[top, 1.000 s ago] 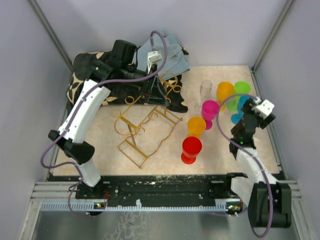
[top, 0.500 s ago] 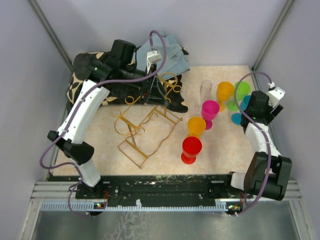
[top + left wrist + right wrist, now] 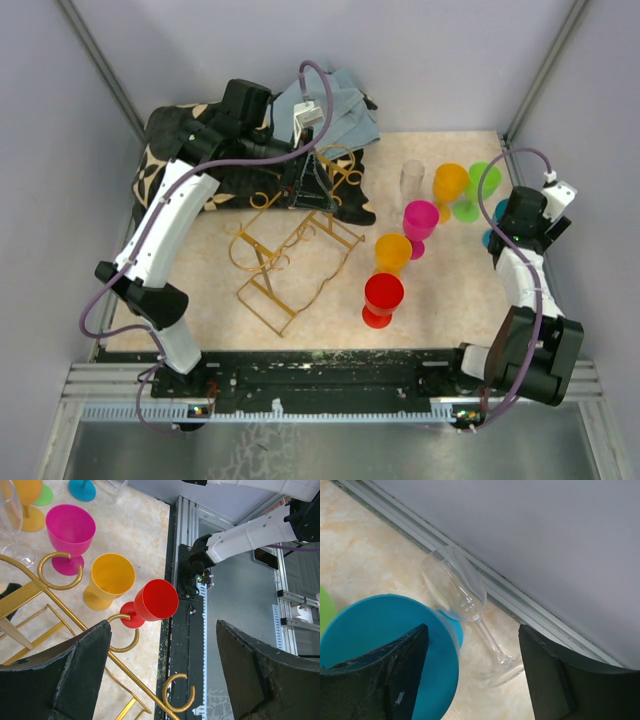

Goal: Take the wine glass off the wine glass rack
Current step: Pick up the wine glass at the center of the board.

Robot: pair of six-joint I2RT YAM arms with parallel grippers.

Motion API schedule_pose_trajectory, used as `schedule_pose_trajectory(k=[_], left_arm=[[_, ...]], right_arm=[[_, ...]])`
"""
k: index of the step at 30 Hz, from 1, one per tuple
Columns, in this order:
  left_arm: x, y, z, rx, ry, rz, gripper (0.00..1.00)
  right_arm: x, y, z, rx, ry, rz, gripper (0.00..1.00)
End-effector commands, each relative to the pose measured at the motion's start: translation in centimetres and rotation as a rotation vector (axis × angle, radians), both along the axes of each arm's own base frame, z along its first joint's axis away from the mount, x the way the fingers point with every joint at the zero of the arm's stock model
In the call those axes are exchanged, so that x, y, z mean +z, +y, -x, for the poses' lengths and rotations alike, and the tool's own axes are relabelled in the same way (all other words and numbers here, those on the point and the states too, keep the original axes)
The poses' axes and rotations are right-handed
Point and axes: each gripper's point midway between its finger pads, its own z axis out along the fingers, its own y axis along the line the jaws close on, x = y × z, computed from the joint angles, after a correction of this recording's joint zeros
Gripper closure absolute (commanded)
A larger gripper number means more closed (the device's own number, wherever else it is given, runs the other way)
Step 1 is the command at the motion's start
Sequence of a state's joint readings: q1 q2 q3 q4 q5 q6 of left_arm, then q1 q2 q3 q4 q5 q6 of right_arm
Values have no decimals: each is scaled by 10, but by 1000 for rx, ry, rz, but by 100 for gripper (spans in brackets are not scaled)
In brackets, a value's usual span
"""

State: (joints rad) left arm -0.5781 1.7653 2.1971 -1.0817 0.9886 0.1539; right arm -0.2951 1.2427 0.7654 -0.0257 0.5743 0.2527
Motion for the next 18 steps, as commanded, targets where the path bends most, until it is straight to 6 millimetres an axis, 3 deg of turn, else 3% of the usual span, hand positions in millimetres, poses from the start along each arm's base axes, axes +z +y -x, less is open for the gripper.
schedule_pose_trajectory(k=[1, 8, 18], left_arm=[[16, 2, 10, -17, -30, 31, 10], [16, 3, 12, -20, -29, 30, 10], [15, 4, 14, -25, -26, 29, 10]], right_arm=[[20, 2, -5, 35, -65, 11, 28], [43, 12, -16, 114, -144, 8, 24], [105, 17, -19, 158, -247, 52, 23]])
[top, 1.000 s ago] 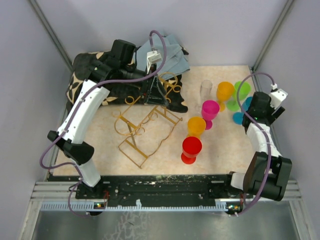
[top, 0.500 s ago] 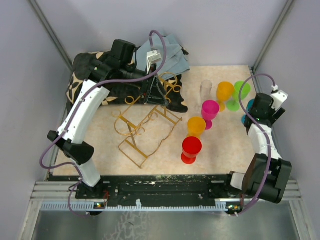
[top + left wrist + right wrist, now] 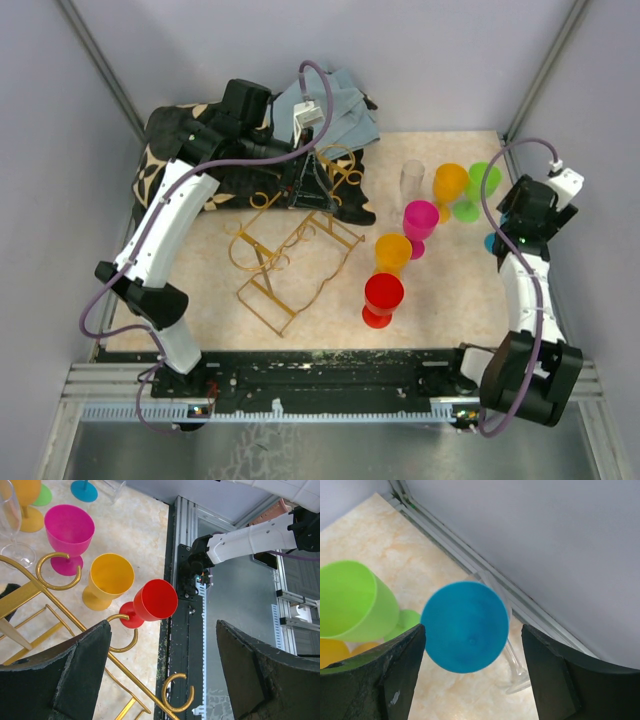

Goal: Take the wine glass off the wine glass rack
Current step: Pick up the wine glass at the center of the board.

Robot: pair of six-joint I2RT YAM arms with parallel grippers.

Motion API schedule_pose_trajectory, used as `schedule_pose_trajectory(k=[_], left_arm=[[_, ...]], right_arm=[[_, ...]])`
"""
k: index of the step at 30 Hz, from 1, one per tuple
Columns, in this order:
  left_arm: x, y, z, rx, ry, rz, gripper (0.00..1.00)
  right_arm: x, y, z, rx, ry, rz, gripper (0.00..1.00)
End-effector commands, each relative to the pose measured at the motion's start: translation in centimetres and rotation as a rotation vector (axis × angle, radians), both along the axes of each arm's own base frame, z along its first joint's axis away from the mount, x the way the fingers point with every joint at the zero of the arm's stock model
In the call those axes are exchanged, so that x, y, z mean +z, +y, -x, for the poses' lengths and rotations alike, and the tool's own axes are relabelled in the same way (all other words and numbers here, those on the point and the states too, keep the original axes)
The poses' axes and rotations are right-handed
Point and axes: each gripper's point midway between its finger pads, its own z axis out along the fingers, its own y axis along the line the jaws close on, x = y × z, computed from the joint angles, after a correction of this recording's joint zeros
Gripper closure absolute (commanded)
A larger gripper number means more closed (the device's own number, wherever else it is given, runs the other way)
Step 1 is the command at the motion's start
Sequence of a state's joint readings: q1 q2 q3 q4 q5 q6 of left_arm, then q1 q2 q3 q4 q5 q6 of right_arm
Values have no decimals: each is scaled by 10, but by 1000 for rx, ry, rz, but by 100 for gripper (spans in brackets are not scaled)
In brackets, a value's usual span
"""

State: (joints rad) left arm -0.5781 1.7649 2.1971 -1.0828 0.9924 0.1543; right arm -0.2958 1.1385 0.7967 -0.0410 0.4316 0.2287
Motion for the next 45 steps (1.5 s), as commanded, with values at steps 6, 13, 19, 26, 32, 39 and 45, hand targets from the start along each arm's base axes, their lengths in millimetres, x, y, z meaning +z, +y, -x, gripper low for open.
schedule_pose_trajectory(k=[6, 13, 19, 26, 32, 39, 45], left_arm=[[15, 4, 14, -23, -27, 27, 10], [14, 5, 15, -30, -30, 28, 10], [14, 5, 17, -35, -28, 30, 10], [16, 3, 17, -48, -19, 40, 10], [16, 4, 18, -51, -16, 41, 10], [15, 4, 18, -53, -17, 40, 10], [15, 4, 19, -53, -22, 40, 10]], right_arm=[[81, -16, 12, -69, -85, 108, 23], [85, -23, 49, -156, 1, 109, 23], [61, -28, 84, -204, 46, 2, 23], [19, -19, 101, -180, 137, -82, 23], [-15, -7, 105, -154, 191, -155, 25], [-36, -5, 101, -136, 236, -185, 28], [-50, -6, 91, -120, 246, -198, 28]])
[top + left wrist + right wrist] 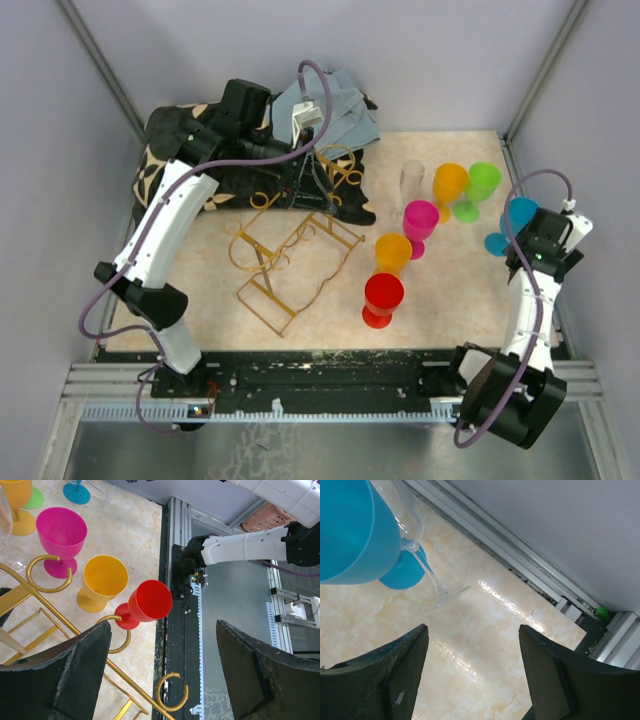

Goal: Take the wine glass off the wine glass rack
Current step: Pick up the wine glass at the center of the board.

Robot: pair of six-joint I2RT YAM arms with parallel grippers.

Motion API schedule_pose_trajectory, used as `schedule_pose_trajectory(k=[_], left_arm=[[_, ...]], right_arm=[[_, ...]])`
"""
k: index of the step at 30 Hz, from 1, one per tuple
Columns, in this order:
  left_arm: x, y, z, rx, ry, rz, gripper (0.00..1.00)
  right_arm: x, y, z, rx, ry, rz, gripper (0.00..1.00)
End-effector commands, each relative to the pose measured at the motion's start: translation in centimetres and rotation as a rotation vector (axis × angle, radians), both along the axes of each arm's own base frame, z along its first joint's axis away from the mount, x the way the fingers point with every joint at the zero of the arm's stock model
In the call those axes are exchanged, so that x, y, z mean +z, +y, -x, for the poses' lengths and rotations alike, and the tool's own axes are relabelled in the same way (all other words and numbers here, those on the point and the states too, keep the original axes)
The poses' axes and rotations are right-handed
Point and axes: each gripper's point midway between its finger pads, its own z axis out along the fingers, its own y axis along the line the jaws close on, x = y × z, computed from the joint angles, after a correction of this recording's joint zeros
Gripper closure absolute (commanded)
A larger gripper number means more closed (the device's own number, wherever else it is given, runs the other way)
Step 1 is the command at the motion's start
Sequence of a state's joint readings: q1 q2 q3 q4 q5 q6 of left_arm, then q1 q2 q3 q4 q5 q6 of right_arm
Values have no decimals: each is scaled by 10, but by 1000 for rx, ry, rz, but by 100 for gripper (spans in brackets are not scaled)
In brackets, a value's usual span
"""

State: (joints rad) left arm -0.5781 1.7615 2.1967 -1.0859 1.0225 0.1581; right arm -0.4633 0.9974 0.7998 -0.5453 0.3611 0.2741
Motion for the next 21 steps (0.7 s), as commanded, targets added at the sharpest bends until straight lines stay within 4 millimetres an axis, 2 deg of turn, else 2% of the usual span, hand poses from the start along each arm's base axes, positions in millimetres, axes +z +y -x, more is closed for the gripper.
schedule_pose_trajectory(k=[1, 21], left_arm=[[12, 4, 14, -27, -28, 24, 10], [12, 5, 15, -29, -28, 23, 11]], right_arm=[[-4, -3, -13, 7, -43, -5, 28], [-44, -7, -37, 46, -16, -50, 28]])
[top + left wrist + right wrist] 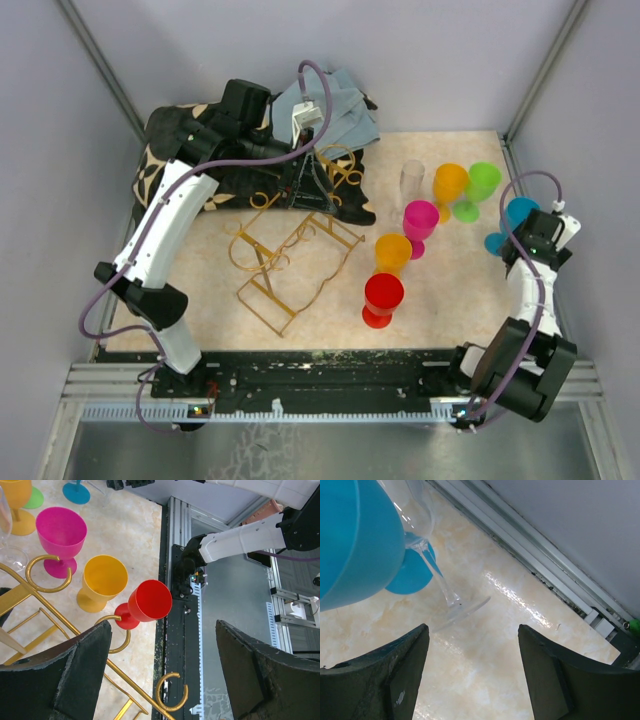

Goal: Take the wine glass off the wine glass rack
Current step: Pick up the wine glass at the center of the board.

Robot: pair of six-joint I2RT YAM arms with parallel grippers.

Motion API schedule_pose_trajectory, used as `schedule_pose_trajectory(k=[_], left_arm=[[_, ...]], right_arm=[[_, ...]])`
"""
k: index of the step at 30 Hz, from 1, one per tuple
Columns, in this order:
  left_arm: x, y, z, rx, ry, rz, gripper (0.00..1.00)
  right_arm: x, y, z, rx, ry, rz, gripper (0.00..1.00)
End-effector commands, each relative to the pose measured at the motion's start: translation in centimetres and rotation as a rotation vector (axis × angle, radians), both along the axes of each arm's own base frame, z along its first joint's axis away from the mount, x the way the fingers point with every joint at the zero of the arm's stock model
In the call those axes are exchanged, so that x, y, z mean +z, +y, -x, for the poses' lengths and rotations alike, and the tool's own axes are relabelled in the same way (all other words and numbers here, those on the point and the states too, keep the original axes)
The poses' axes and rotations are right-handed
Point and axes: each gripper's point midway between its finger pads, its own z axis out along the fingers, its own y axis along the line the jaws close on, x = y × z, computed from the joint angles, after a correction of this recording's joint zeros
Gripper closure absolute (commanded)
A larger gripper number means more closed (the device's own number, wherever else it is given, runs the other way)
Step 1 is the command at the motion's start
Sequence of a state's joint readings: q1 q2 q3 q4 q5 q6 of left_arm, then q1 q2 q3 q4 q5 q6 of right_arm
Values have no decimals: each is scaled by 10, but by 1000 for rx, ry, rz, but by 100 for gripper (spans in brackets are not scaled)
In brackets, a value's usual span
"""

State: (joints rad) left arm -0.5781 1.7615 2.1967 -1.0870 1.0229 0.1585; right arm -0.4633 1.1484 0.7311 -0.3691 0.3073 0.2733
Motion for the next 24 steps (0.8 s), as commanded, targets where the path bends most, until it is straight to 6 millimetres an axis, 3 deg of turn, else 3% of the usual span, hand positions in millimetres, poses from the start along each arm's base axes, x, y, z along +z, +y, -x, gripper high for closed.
schedule_pose_trajectory(k=[1, 24], left_arm=[[12, 6, 16, -30, -29, 22, 11], [14, 10, 20, -28, -36, 21, 11]], right_arm=[[0, -4, -12, 8, -38, -1, 28], [-18, -7, -19, 27, 8, -17, 28]])
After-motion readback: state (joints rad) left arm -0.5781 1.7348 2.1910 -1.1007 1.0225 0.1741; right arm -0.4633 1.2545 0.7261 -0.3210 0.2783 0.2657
